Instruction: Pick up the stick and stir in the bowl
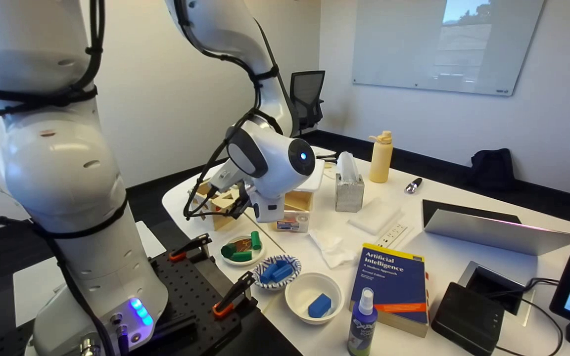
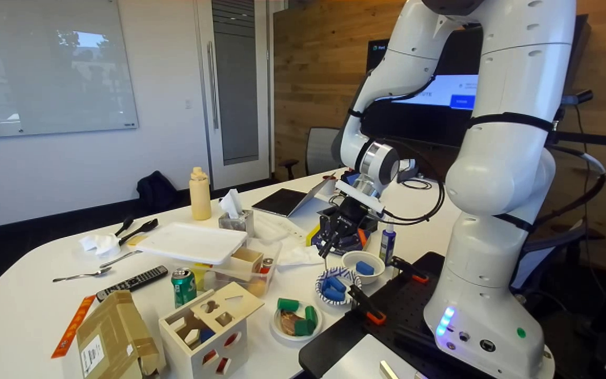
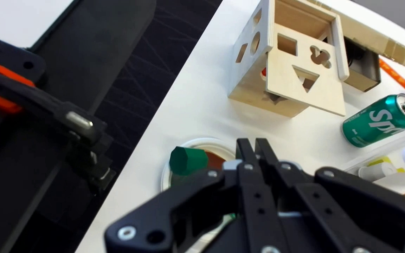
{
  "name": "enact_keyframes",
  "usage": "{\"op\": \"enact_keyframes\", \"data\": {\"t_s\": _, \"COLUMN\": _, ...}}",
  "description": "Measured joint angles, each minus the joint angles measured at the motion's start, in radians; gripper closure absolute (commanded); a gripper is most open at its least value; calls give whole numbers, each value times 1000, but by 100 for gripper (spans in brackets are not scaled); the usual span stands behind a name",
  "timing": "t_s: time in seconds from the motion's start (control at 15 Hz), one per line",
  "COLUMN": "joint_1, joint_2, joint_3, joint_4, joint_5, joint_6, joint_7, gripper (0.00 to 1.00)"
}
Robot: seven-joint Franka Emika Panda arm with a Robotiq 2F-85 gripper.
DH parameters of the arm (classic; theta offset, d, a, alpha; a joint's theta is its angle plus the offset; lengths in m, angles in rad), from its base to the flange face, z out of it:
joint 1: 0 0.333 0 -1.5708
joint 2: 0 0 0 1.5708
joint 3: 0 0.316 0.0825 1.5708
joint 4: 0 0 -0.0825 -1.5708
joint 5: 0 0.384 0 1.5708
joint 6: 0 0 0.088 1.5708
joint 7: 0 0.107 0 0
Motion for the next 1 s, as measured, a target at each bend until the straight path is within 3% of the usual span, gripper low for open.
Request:
{"op": "enact_keyframes", "data": {"t_s": 0.4, "joint_1": -56, "joint_2": 13, "joint_3": -57, "joint_4": 1, "joint_5": -7, "joint_6": -115, "joint_7": 0, "gripper": 98}}
{"op": "enact_keyframes", "data": {"t_s": 1.0, "joint_1": -76, "joint_2": 157, "joint_3": -64, "joint_4": 74, "joint_5": -7, "joint_6": -156, "joint_7": 0, "gripper": 98}}
